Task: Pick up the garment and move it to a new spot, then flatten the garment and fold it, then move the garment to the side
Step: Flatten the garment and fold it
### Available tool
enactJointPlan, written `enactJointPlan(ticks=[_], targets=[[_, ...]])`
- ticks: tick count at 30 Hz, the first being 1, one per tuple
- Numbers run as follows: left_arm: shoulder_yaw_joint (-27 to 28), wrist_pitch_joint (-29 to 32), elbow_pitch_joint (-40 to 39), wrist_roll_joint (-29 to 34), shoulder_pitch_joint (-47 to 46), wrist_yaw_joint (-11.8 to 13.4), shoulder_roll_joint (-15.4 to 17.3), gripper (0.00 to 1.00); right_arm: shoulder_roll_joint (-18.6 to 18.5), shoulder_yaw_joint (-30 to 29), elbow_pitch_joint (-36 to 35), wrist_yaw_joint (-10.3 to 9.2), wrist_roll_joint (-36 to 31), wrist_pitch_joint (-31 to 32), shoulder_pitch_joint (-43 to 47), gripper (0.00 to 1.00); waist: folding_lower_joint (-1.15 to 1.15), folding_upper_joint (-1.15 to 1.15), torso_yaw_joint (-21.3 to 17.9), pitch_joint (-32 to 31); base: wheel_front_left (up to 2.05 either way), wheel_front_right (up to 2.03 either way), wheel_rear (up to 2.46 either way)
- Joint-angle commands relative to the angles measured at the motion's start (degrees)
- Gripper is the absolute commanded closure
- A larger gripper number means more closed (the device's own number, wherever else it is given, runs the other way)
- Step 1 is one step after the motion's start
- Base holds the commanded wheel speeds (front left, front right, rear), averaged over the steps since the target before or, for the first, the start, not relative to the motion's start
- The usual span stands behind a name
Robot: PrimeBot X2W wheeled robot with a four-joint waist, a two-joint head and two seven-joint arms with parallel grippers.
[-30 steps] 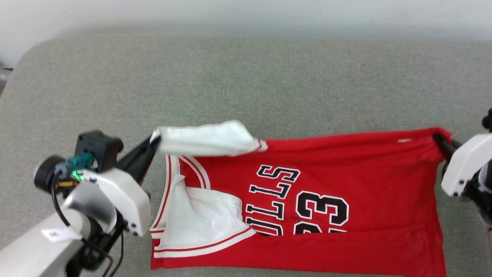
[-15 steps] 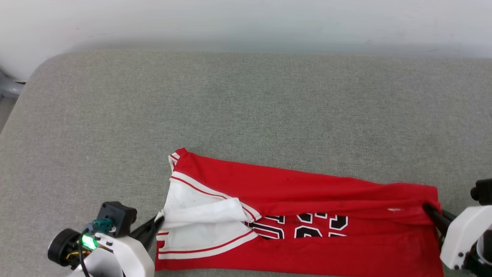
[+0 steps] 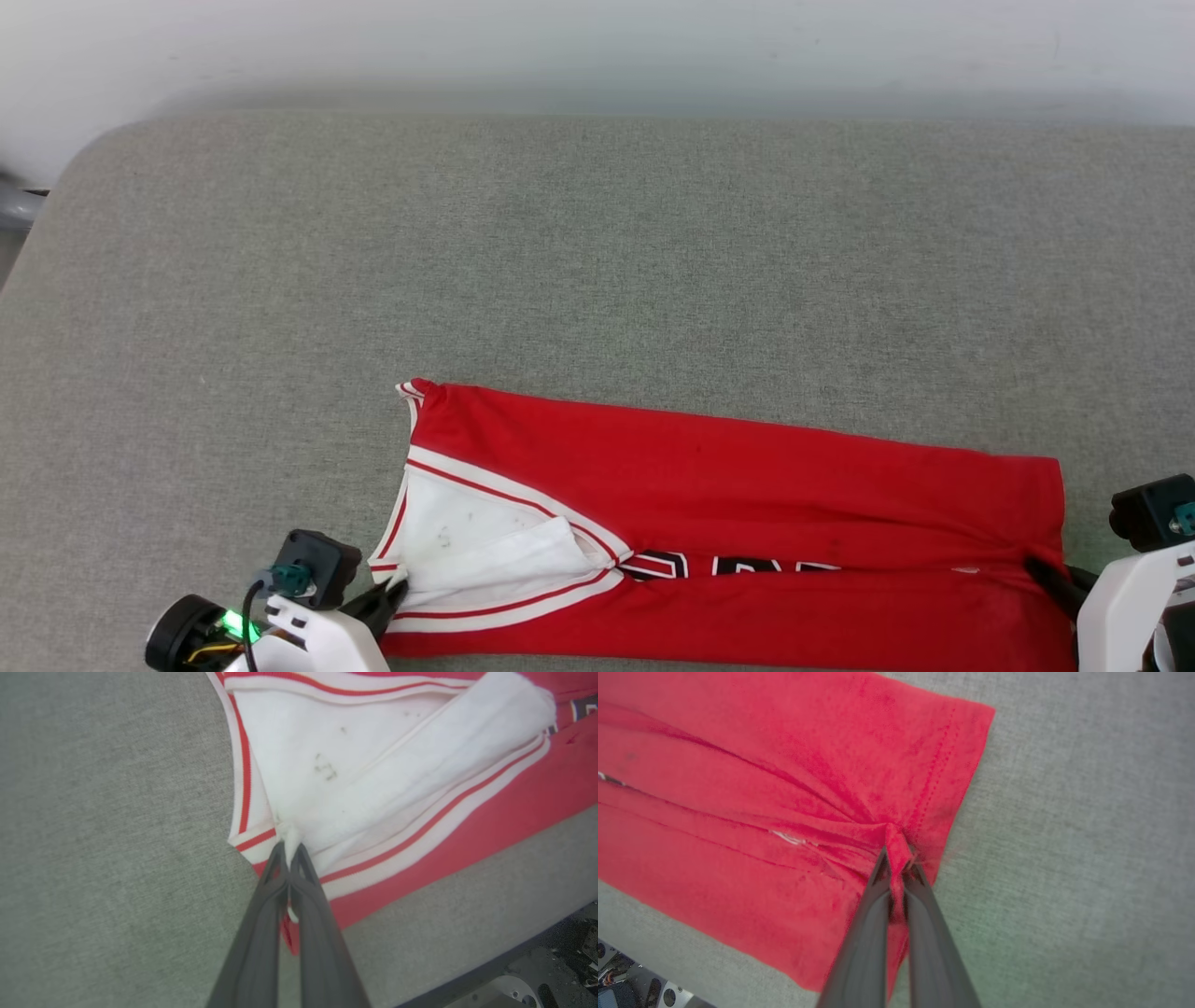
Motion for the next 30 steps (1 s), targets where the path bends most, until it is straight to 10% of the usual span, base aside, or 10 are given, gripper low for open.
enactJointPlan(ticks=[1,2,3,4,5,15,23,30], targets=[[-0.2,-0.2,0.4,0.2,-0.7,-0.4,-0.4,1.00,-0.3,0.4,0.8,-0.07,0.5,0.3,-0.1,0.53,0.00,0.00,0.0,0.1,0.00,0.00,0.00],[-0.3,-0.2,0.7,0.4,-0.8,-0.4,-0.5,1.00,-0.4,0.8,1.3,-0.07,0.8,0.9,-0.1,0.00,0.00,0.00,0.0,0.1,0.00,0.00,0.00],[-0.4,-0.4,1.2,0.8,-1.0,-0.4,-0.6,0.74,-0.5,1.5,1.3,-0.07,1.1,1.0,-0.2,0.00,0.00,0.00,0.1,0.1,0.00,0.00,0.00],[-0.5,-0.6,1.6,1.1,-1.1,-0.3,-0.7,0.06,-0.5,1.8,1.4,-0.07,1.7,0.9,-0.4,0.00,0.00,0.00,0.1,0.1,0.00,0.00,0.00],[-0.6,-0.7,2.0,1.1,-1.0,-0.1,-1.0,0.00,-0.6,2.1,1.6,-0.08,2.1,0.9,-0.5,0.00,0.00,0.00,0.0,0.0,0.00,0.00,0.00],[2.1,-5.4,2.9,0.1,0.9,2.7,-1.8,0.00,-2.3,1.3,-1.3,-0.07,6.4,3.3,-0.4,0.00,0.00,0.00,-0.7,-3.6,0.00,0.00,0.00],[9.8,-16.8,-0.7,-0.8,1.9,8.2,-3.8,0.00,3.9,-11.5,-7.2,-0.06,8.8,18.2,0.7,0.00,0.00,0.00,-0.8,-4.7,0.00,0.00,0.00],[18.6,-19.7,-4.1,10.3,1.5,9.2,-7.3,0.00,12.4,-20.2,-9.4,-0.06,1.3,25.2,-0.1,0.00,0.00,0.00,0.0,-3.3,0.00,0.00,0.00]])
